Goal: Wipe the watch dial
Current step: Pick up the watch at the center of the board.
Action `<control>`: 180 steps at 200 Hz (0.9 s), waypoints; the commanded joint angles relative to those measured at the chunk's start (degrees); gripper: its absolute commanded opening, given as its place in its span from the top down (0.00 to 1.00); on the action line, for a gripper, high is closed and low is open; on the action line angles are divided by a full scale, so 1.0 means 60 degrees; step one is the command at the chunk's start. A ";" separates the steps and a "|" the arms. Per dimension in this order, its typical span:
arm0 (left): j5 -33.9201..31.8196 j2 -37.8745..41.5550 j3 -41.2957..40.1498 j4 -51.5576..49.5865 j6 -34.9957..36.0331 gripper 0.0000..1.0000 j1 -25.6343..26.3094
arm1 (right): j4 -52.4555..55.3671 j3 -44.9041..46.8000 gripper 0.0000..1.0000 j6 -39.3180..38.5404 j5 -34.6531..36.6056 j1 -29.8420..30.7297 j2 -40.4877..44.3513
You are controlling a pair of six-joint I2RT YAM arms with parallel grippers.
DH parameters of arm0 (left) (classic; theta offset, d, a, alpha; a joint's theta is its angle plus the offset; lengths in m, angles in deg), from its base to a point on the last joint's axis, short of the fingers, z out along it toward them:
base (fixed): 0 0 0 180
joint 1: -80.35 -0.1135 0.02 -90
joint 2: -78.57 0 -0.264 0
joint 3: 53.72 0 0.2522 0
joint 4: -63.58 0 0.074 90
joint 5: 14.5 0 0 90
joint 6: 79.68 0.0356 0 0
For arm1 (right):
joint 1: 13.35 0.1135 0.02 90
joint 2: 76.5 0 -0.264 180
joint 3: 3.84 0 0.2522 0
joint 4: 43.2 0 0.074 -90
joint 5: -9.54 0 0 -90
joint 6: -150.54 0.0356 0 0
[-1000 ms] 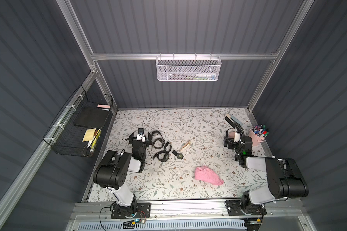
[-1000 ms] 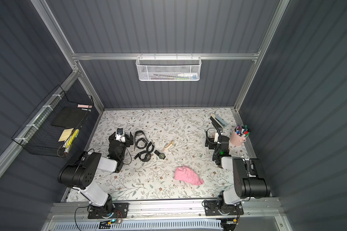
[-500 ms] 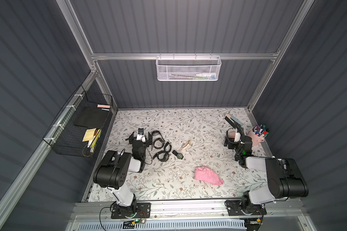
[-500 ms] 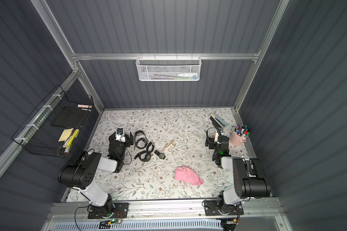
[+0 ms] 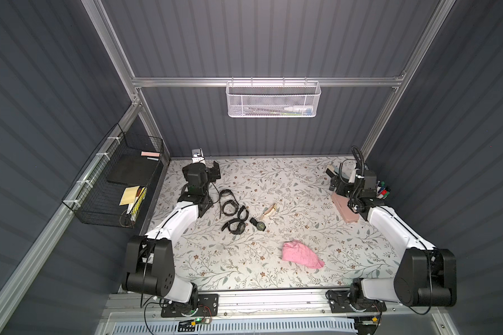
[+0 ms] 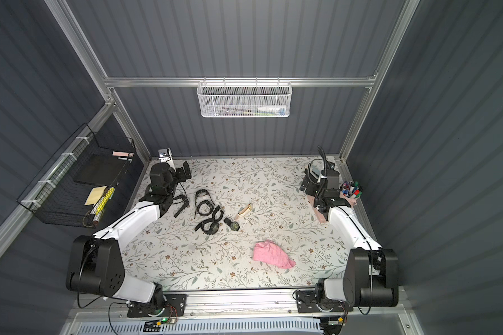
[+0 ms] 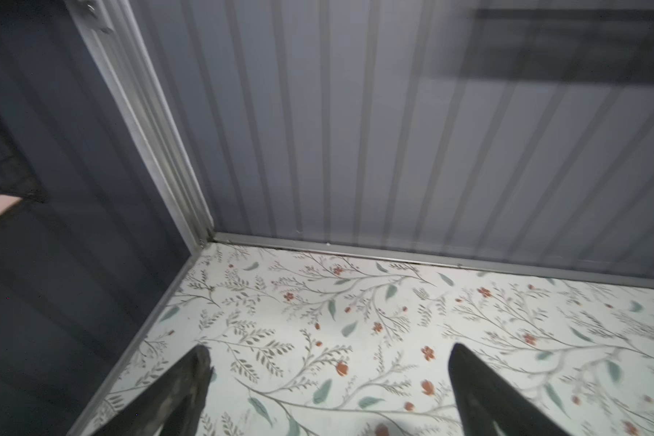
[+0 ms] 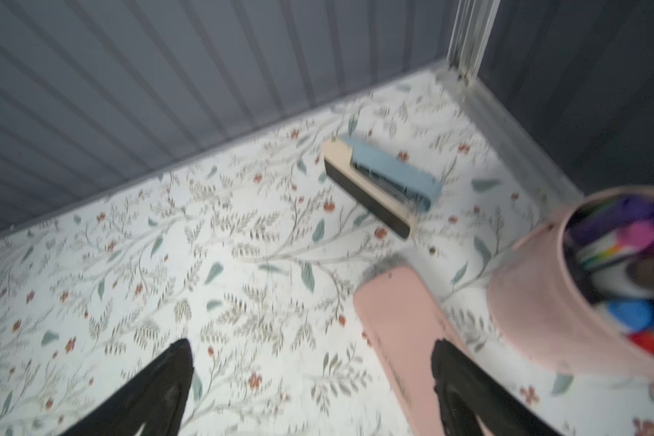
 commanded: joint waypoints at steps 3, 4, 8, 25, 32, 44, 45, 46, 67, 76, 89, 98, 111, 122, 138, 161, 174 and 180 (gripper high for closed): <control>0.1745 -0.0074 0.0795 -0.3354 -0.1172 0.01 -0.0012 | 0.2115 -0.0102 0.01 0.0163 -0.0943 0.0287 0.0624; 0.1781 -0.0072 0.0812 -0.3413 -0.1216 0.01 -0.0020 | 0.2141 -0.0102 0.01 0.0129 -0.0961 0.0304 0.0654; 0.1886 -0.0045 0.0826 -0.3572 -0.1345 0.00 -0.0013 | 0.2241 -0.0083 0.01 0.0032 -0.1017 0.0375 0.0750; 0.2055 0.0027 0.0828 -0.4232 -0.1788 0.00 -0.0012 | 0.2532 0.0010 0.01 -0.0311 -0.1358 0.0657 0.1132; 0.2229 0.0025 0.0827 -0.4435 -0.2295 0.00 -0.0012 | 0.2678 0.0047 0.01 -0.0391 -0.1343 0.0818 0.1229; 0.2178 -0.0011 0.0829 -0.4867 -0.2479 0.00 -0.0013 | 0.2769 0.0180 0.01 -0.0605 -0.1299 0.1096 0.1592; 0.2188 -0.0011 0.0829 -0.4894 -0.2477 0.01 -0.0013 | 0.2768 0.0192 0.01 -0.0621 -0.1301 0.1118 0.1614; 0.2207 -0.0026 0.0828 -0.4916 -0.2476 0.01 -0.0013 | 0.2768 0.0206 0.01 -0.0637 -0.1294 0.1137 0.1625; 0.2508 -0.0193 0.0882 -0.5325 -0.3029 0.00 -0.0016 | 0.2648 0.0556 0.01 -0.0861 -0.1361 0.1474 0.1898; 0.2618 -0.0330 0.0949 -0.5520 -0.3564 0.00 -0.0017 | 0.2529 0.0714 0.01 -0.0947 -0.1511 0.1554 0.1965; 0.2626 -0.0672 0.1165 -0.5644 -0.3749 0.00 -0.0012 | 0.2379 0.0873 0.01 -0.1087 -0.1785 0.1672 0.1966; 0.2569 -0.0933 0.1343 -0.5701 -0.3991 0.00 -0.0013 | 0.2352 0.0919 0.01 -0.1132 -0.1897 0.1758 0.1919; 0.2397 -0.1339 0.1654 -0.5775 -0.4589 0.00 0.0027 | 0.2320 0.0930 0.01 -0.1204 -0.1939 0.1878 0.1823; 0.2317 -0.1600 0.1763 -0.5812 -0.4987 0.00 0.0046 | 0.2323 0.0910 0.01 -0.1224 -0.1968 0.1942 0.1702; 0.2020 -0.1807 0.1785 -0.5757 -0.5623 0.00 0.0087 | 0.2334 0.0844 0.01 -0.1206 -0.1989 0.1975 0.1490; 0.1564 -0.2184 0.1955 -0.5796 -0.6304 0.01 0.0083 | 0.2348 0.0777 0.01 -0.1175 -0.2048 0.2016 0.1045; 0.1427 -0.2542 0.2283 -0.6093 -0.6916 0.00 0.0076 | 0.2371 0.0725 0.02 -0.1165 -0.2082 0.2037 0.0830; 0.1244 -0.2719 0.2474 -0.6301 -0.7184 0.00 0.0048 | 0.2392 0.0705 0.02 -0.1165 -0.2133 0.2034 0.0728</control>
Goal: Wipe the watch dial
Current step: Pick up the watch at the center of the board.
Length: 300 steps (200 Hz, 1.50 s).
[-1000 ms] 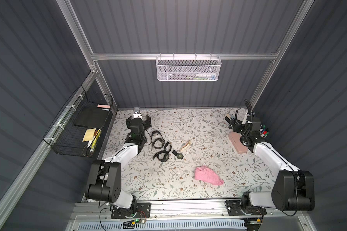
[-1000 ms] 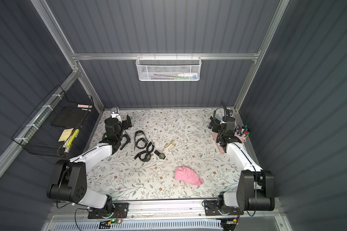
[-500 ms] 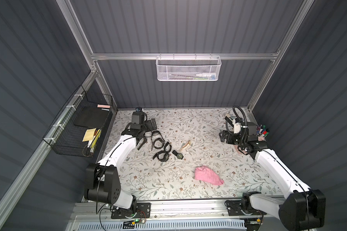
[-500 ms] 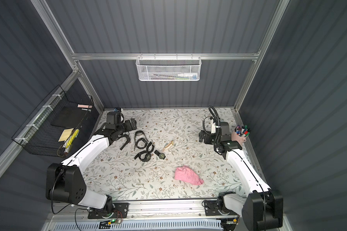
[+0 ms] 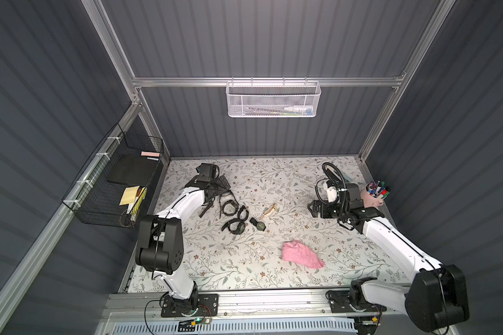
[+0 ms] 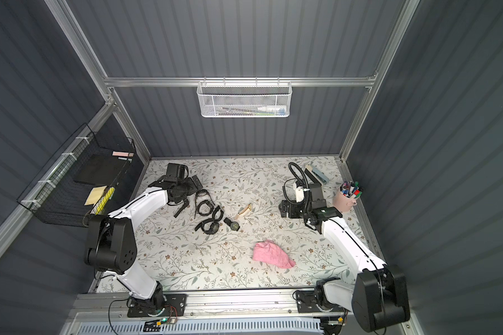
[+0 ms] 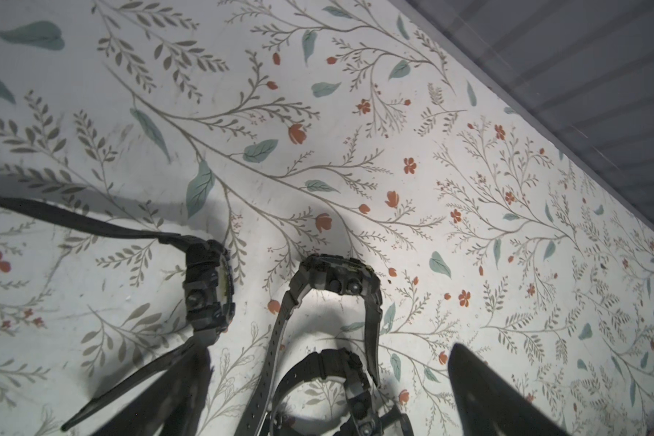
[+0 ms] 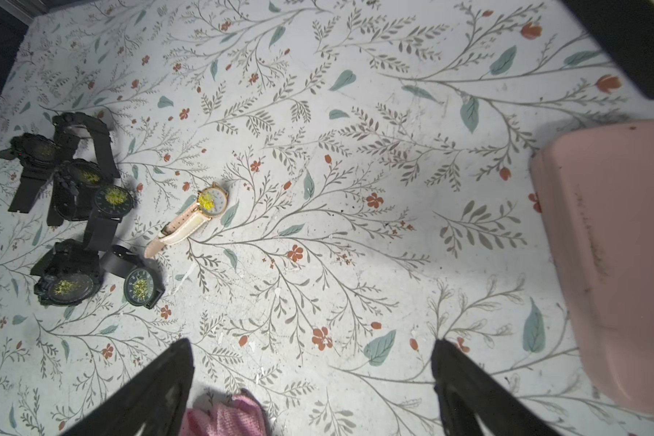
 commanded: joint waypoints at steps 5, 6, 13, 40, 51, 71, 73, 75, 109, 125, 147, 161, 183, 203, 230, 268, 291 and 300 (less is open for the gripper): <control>-0.0760 -0.0748 0.0918 -0.0770 -0.1529 0.00 -0.0008 | 0.0133 -0.0199 0.02 -0.0045 -0.0221 0.0057 -0.0419; -0.0769 -0.0779 0.0946 -0.0801 -0.1552 0.00 -0.0010 | 0.0147 -0.0207 0.02 -0.0042 -0.0225 0.0064 -0.0419; -0.0872 -0.1049 0.1211 -0.0986 -0.1678 0.00 -0.0040 | 0.0190 -0.0240 0.03 -0.0012 -0.0277 0.0071 -0.0521; -0.1274 -0.2072 0.2723 -0.2009 -0.2208 0.01 -0.0164 | 0.0257 -0.0345 0.03 0.0006 -0.0456 0.0100 -0.0803; -0.1381 -0.2322 0.3143 -0.2341 -0.2394 0.01 -0.0227 | 0.0277 -0.0426 0.04 0.0018 -0.0515 0.0109 -0.0950; -0.1678 -0.2520 0.3703 -0.3008 -0.2798 0.00 -0.0360 | 0.0401 -0.0626 0.04 0.0063 -0.0608 0.0113 -0.1277; -0.1735 -0.2519 0.3750 -0.3072 -0.2823 0.00 -0.0363 | 0.0415 -0.0647 0.04 0.0071 -0.0613 0.0114 -0.1308; -0.1804 -0.2512 0.3777 -0.3154 -0.2869 0.00 -0.0364 | 0.0434 -0.0671 0.04 0.0076 -0.0610 0.0115 -0.1341; -0.2298 -0.2557 0.3800 -0.3860 -0.3275 0.00 -0.0569 | 0.0694 -0.1119 0.05 0.0016 -0.0714 0.0118 -0.2009; -0.2128 -0.2626 0.3702 -0.4012 -0.3373 0.01 -0.0804 | 0.1004 -0.1457 0.05 -0.0312 -0.0907 0.0123 -0.2354; -0.1826 -0.2738 0.3597 -0.3925 -0.3412 0.01 -0.0964 | 0.1469 -0.1796 0.07 -0.0440 -0.1443 0.0115 -0.2789; -0.1717 -0.2839 0.3590 -0.3771 -0.3419 0.01 -0.0989 | 0.1494 -0.1812 0.08 -0.0452 -0.1498 0.0129 -0.2866; -0.1564 -0.3130 0.3697 -0.3653 -0.3449 0.00 -0.1116 | 0.1473 -0.1728 0.09 -0.0493 -0.1388 0.0181 -0.2715; -0.1123 -0.3457 0.3698 -0.3454 -0.3432 0.01 -0.1322 | 0.1430 -0.1637 0.09 -0.0523 -0.1291 0.0203 -0.2563; -0.0708 -0.3779 0.3680 -0.3125 -0.3461 0.02 -0.1353 | 0.1501 -0.1657 0.09 -0.0496 -0.1225 0.0217 -0.2600; -0.0723 -0.4047 0.3812 -0.3045 -0.3531 0.08 -0.1467 | 0.1683 -0.1809 0.09 -0.0550 -0.1108 0.0349 -0.2659; -0.0670 -0.4200 0.3844 -0.2996 -0.3509 0.12 -0.1578 | 0.1725 -0.1868 0.09 -0.0578 -0.1107 0.0400 -0.2690; -0.0693 -0.4223 0.3836 -0.2965 -0.3488 0.13 -0.1609 | 0.1737 -0.1898 0.09 -0.0581 -0.1108 0.0416 -0.2705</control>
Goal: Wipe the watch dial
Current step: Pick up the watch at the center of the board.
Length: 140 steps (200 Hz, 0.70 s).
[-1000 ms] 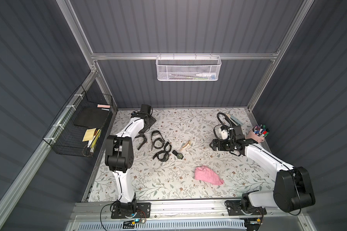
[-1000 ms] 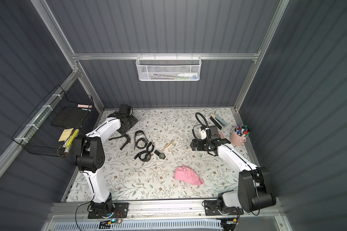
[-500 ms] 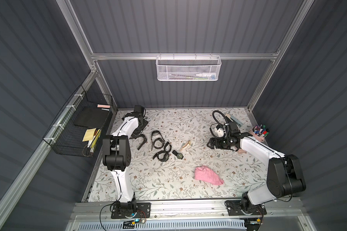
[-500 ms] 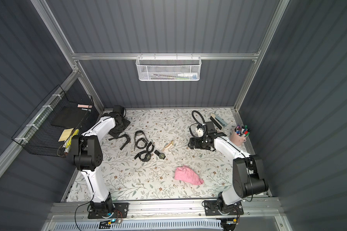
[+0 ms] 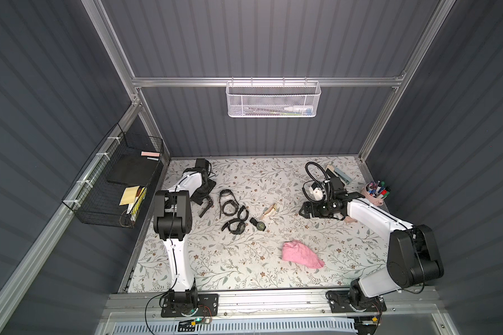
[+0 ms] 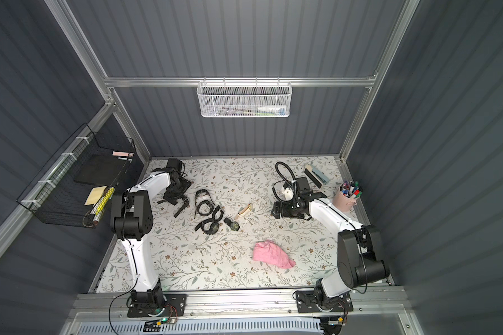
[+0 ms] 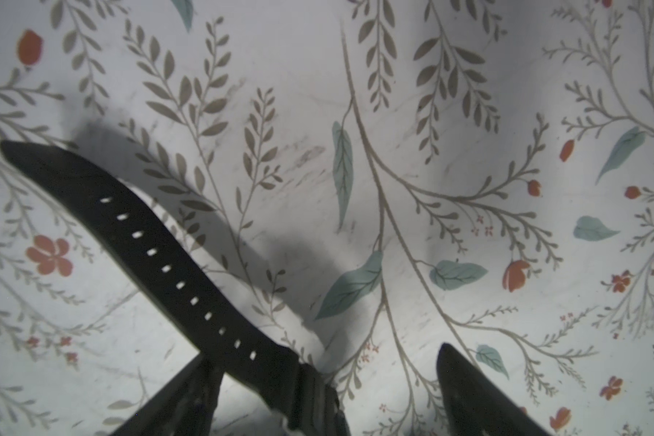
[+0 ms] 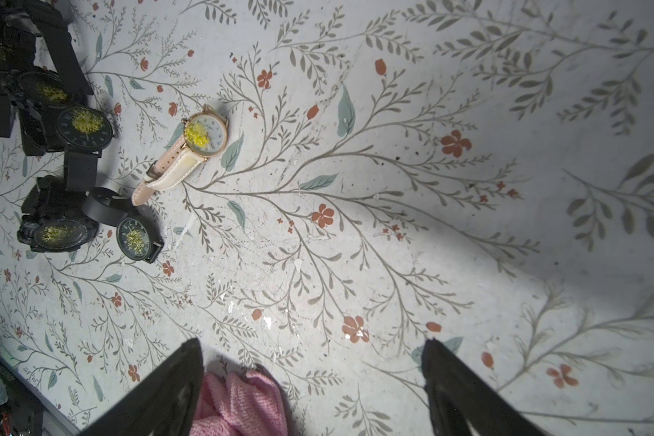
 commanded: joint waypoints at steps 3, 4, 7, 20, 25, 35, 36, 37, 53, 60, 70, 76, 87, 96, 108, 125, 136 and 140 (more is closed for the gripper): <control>0.0033 -0.0358 0.0217 0.0032 -0.0042 0.14 -0.0174 | 0.0229 -0.0273 0.09 -0.0153 0.0051 0.0079 0.0005; 0.0032 -0.0358 0.0218 0.0039 -0.0042 0.14 -0.0176 | 0.0252 -0.0274 0.09 -0.0154 0.0051 0.0080 0.0011; 0.0019 -0.0365 0.0212 0.0052 -0.0029 0.14 -0.0177 | 0.0254 -0.0282 0.09 -0.0151 0.0051 0.0087 0.0003; 0.0074 -0.0434 0.0244 0.0169 0.0069 0.16 -0.0178 | 0.0296 -0.0331 0.09 -0.0153 0.0044 0.0117 -0.0042; 0.0083 -0.0474 0.0286 0.0157 0.0075 0.17 -0.0179 | 0.0292 -0.0347 0.09 -0.0155 0.0051 0.0122 -0.0068; 0.0076 -0.0544 0.0357 0.0130 0.0103 0.18 -0.0192 | 0.0322 -0.0386 0.09 -0.0163 0.0051 0.0149 -0.0120; 0.0076 -0.0546 0.0354 0.0132 0.0104 0.18 -0.0192 | 0.0328 -0.0396 0.09 -0.0166 0.0051 0.0151 -0.0133; 0.0076 -0.0555 0.0353 0.0133 0.0112 0.18 -0.0192 | 0.0331 -0.0402 0.09 -0.0168 0.0051 0.0152 -0.0131; 0.0126 -0.0642 0.0352 0.0179 0.0112 0.21 -0.0193 | 0.0370 -0.0486 0.09 -0.0152 0.0394 0.0210 -0.0210; 0.0156 -0.0694 0.0366 0.0192 0.0110 0.22 -0.0192 | 0.0376 -0.0520 0.09 -0.0155 0.0408 0.0237 -0.0243; 0.0209 -0.0762 0.0390 0.0219 0.0108 0.25 -0.0208 | 0.0385 -0.0559 0.09 -0.0141 0.0417 0.0269 -0.0277; 0.0233 -0.0794 0.0397 0.0235 0.0131 0.26 -0.0207 | 0.0402 -0.0589 0.09 -0.0140 0.0428 0.0296 -0.0300; 0.0237 -0.0840 0.0440 0.0243 0.0157 0.28 -0.0208 | 0.0446 -0.0651 0.09 -0.0153 0.0446 0.0340 -0.0346; 0.0273 -0.0863 0.0447 0.0300 0.0231 0.30 -0.0207 | 0.0464 -0.0696 0.09 -0.0153 0.0461 0.0371 -0.0379; 0.0317 -0.0899 0.0460 0.0368 0.0354 0.34 -0.0207 | 0.0489 -0.0742 0.09 -0.0148 0.0474 0.0399 -0.0425; 0.0426 -0.0937 0.0449 0.0434 0.0540 0.41 -0.0207 | 0.0503 -0.0808 0.09 -0.0154 0.0472 0.0424 -0.0476; 0.0507 -0.0959 0.0405 0.0505 0.0704 0.45 -0.0214 | 0.0503 -0.0847 0.09 -0.0141 0.0466 0.0441 -0.0511; 0.0553 -0.0959 0.0389 0.0548 0.0752 0.46 -0.0207 | 0.0509 -0.0865 0.09 -0.0139 0.0475 0.0446 -0.0524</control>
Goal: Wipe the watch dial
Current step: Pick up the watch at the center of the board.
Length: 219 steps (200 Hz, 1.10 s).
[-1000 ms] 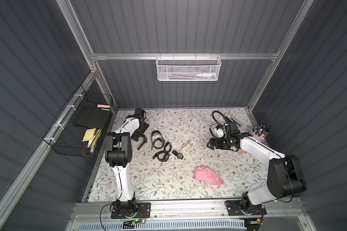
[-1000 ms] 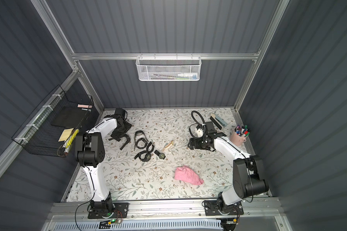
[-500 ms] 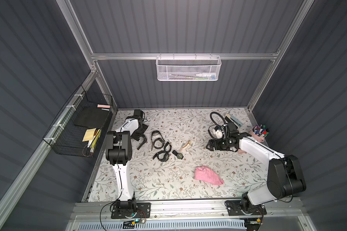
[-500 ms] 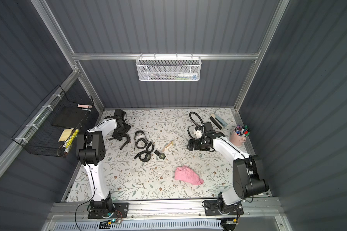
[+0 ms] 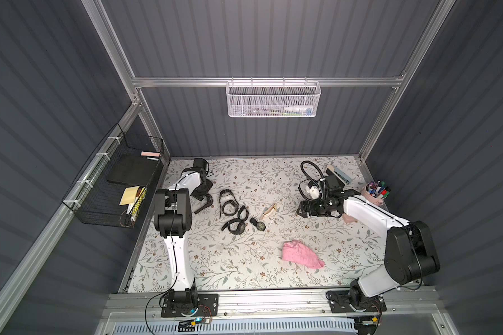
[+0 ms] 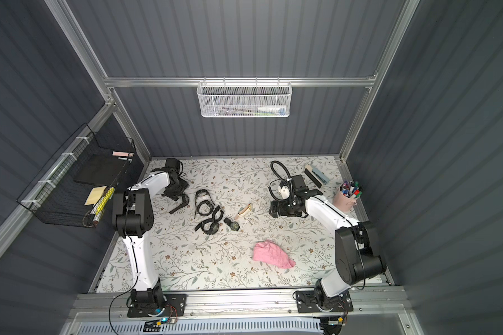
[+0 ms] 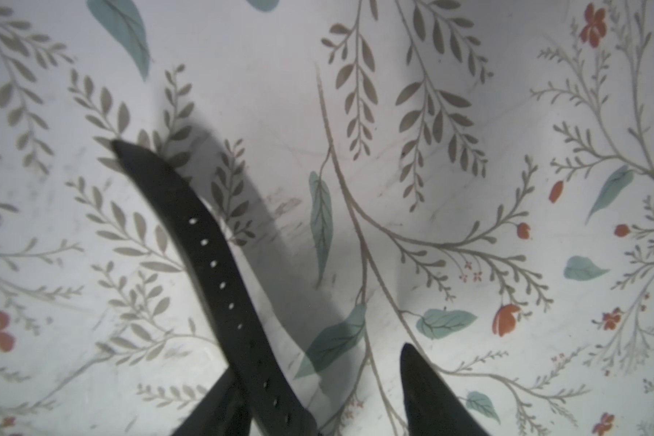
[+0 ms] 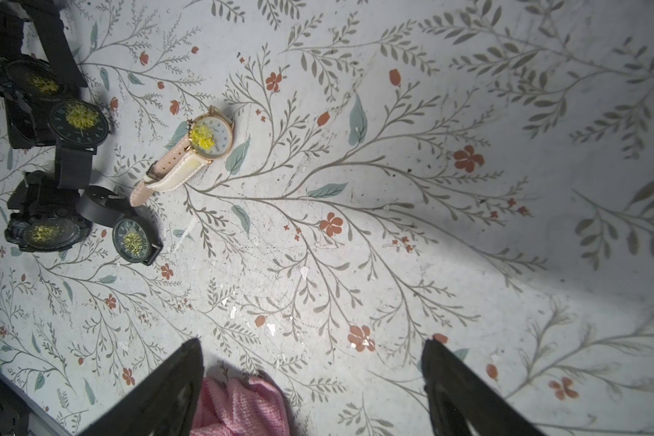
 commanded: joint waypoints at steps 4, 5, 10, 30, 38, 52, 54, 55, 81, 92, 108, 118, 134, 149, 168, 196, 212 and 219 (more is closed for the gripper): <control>0.0420 -0.0417 -0.0016 0.0116 0.0487 0.48 -0.0061 | 0.0212 -0.0332 0.09 -0.0088 0.0075 0.0086 -0.0132; 0.0433 -0.0416 -0.0033 0.0130 0.0506 0.48 -0.0061 | 0.0210 -0.0336 0.09 -0.0089 0.0077 0.0087 -0.0130; 0.0528 -0.0429 -0.0062 0.0209 0.0597 0.50 -0.0062 | 0.0208 -0.0351 0.09 -0.0090 0.0079 0.0091 -0.0141; 0.0884 -0.0489 -0.0076 0.0290 0.0974 0.52 -0.0061 | 0.0233 -0.0392 0.09 -0.0110 0.0093 0.0118 -0.0202; 0.1021 -0.0504 -0.0088 0.0290 0.1129 0.52 -0.0068 | 0.0247 -0.0404 0.09 -0.0118 0.0094 0.0131 -0.0215; 0.1173 -0.0462 -0.0162 0.0291 0.1331 0.51 -0.0061 | 0.0244 -0.0409 0.09 -0.0135 0.0104 0.0133 -0.0255; 0.1188 -0.0449 -0.0184 0.0301 0.1360 0.51 -0.0061 | 0.0239 -0.0409 0.09 -0.0134 0.0107 0.0133 -0.0259; 0.1206 -0.0447 -0.0190 0.0303 0.1374 0.51 -0.0061 | 0.0245 -0.0411 0.09 -0.0141 0.0108 0.0133 -0.0267; 0.1447 -0.0315 -0.0269 0.0290 0.1778 0.47 -0.0071 | 0.0254 -0.0413 0.09 -0.0148 0.0104 0.0148 -0.0312; 0.1494 -0.0271 -0.0269 0.0262 0.1918 0.46 -0.0076 | 0.0258 -0.0401 0.09 -0.0148 0.0106 0.0150 -0.0330; 0.1572 -0.0269 -0.0226 0.0224 0.2138 0.46 -0.0100 | 0.0255 -0.0408 0.09 -0.0158 0.0108 0.0162 -0.0347; 0.1664 -0.0297 -0.0197 0.0188 0.2279 0.46 -0.0105 | 0.0249 -0.0410 0.09 -0.0161 0.0106 0.0162 -0.0359; 0.1847 -0.0357 -0.0182 0.0131 0.2517 0.46 -0.0129 | 0.0259 -0.0411 0.09 -0.0176 0.0094 0.0163 -0.0363; 0.1975 -0.0347 -0.0251 0.0107 0.2700 0.46 -0.0127 | 0.0259 -0.0413 0.09 -0.0181 0.0079 0.0163 -0.0371; 0.2122 -0.0274 -0.0465 0.0212 0.2880 0.47 -0.0121 | 0.0256 -0.0409 0.09 -0.0184 0.0073 0.0177 -0.0392; 0.2190 -0.0255 -0.0677 0.0261 0.3072 0.49 -0.0121 | 0.0264 -0.0428 0.09 -0.0167 0.0050 0.0191 -0.0392; 0.2246 -0.0297 -0.0694 0.0262 0.3197 0.53 -0.0120 | 0.0258 -0.0442 0.09 -0.0155 0.0050 0.0192 -0.0378; 0.2269 -0.0310 -0.0707 0.0261 0.3223 0.54 -0.0120 | 0.0266 -0.0443 0.09 -0.0149 0.0057 0.0206 -0.0378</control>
